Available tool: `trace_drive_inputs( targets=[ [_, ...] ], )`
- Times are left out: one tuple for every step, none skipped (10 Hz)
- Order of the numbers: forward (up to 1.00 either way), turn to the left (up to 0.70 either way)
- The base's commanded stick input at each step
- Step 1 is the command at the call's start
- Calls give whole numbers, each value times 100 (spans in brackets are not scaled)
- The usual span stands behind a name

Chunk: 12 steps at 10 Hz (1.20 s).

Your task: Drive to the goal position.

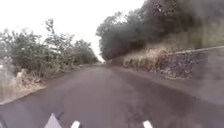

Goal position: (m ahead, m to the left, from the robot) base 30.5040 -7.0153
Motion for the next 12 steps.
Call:
trace_drive_inputs(
  targets=[
    [100, 39],
    [100, 23],
    [100, 7],
    [100, 0],
    [100, 0],
    [100, 0],
    [100, 40],
    [100, 40],
    [100, 36],
    [100, 20],
    [100, 5],
    [100, 0]
  ],
)
